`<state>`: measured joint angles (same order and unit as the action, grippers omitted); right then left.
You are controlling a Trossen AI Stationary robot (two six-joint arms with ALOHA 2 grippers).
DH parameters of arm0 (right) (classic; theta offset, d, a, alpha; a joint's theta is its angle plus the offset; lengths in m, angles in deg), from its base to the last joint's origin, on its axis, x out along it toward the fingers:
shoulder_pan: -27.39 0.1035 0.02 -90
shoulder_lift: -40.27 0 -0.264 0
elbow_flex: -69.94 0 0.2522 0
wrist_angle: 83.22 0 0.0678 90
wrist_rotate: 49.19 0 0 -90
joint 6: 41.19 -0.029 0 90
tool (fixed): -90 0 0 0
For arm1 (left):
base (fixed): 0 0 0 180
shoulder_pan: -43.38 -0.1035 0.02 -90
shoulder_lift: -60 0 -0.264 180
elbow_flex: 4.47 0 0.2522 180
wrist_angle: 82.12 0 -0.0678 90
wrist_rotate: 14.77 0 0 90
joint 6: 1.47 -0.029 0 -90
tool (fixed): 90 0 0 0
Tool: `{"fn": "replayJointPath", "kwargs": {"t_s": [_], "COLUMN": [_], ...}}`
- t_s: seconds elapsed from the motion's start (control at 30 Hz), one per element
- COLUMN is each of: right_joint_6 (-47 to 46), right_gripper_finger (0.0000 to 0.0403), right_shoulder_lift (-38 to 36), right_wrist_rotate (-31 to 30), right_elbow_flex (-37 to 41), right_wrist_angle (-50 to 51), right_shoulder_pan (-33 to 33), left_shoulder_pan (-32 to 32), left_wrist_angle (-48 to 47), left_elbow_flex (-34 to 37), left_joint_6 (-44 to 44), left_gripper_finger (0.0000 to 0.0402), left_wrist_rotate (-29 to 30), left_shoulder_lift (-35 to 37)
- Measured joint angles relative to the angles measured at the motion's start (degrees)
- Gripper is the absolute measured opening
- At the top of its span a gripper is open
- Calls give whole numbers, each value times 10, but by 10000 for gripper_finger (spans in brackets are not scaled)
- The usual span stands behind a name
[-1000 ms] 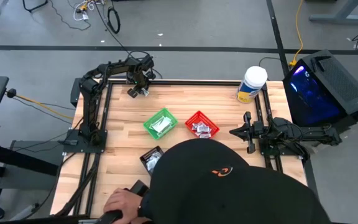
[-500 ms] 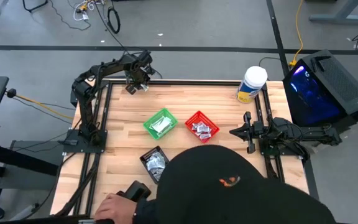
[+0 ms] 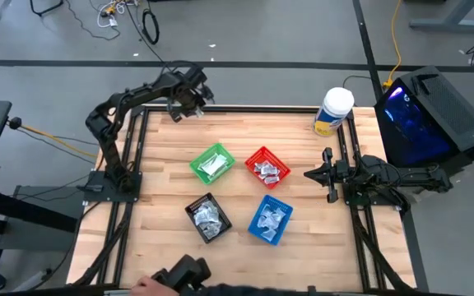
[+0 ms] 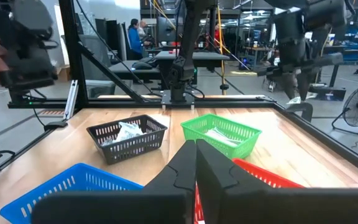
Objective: Pick & Place First Aid Supplies
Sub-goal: Put the green bandage pack into the green bin
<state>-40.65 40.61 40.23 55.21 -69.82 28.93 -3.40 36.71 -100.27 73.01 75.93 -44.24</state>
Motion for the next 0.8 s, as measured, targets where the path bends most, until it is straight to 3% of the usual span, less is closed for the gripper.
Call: {"fn": "replayJointPath", "kwargs": {"t_s": [0.4, 0.8], "right_joint_6": [0, 0], "right_gripper_finger": [13, 13], "right_shoulder_lift": [0, 0], "right_wrist_rotate": [0, 0], "right_elbow_flex": [0, 0], "right_wrist_angle": [0, 0], "right_shoulder_pan": [0, 0], "left_shoulder_pan": [94, 190], "left_wrist_angle": [0, -5], "left_elbow_flex": [0, 0], "left_joint_6": [-114, -287], "left_gripper_finger": [126, 126], "left_wrist_rotate": [-17, -81], "left_shoulder_lift": [32, 32]}}
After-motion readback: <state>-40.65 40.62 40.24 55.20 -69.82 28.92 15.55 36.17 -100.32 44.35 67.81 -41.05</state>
